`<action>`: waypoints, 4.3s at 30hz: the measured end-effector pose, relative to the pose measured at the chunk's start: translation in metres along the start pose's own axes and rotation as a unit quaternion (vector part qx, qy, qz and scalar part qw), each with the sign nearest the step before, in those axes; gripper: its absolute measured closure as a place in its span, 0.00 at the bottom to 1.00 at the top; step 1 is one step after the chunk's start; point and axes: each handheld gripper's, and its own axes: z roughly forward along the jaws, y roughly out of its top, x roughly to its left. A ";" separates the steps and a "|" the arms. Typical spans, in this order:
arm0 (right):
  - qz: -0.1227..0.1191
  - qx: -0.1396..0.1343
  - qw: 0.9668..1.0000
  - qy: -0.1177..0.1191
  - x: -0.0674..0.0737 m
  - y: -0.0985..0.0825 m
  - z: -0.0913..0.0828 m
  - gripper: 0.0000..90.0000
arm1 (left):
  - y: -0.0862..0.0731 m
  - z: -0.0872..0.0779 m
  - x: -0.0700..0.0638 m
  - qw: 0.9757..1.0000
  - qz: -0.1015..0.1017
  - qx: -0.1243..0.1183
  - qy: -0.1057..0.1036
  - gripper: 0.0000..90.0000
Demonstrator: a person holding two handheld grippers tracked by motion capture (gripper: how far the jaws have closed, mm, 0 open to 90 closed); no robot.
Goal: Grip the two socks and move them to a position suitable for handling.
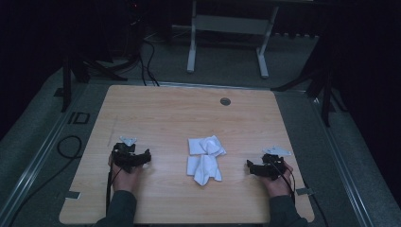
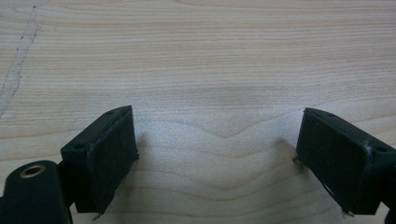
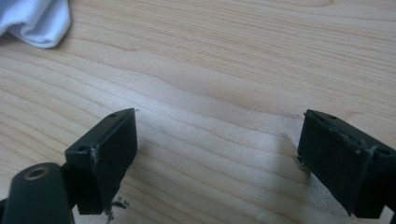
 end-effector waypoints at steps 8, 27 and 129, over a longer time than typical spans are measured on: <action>0.003 -0.002 1.000 -0.002 0.000 0.000 0.000 0.15 | 0.000 0.000 0.000 1.000 0.000 0.000 0.000 0.13; -0.026 0.000 0.999 0.024 0.016 0.000 -0.010 0.60 | 0.000 0.000 0.000 1.000 0.000 0.000 0.000 0.13; -0.112 -0.022 0.981 0.156 0.074 0.038 -0.058 0.96 | 0.000 0.000 -0.001 1.000 0.005 0.000 -0.005 0.14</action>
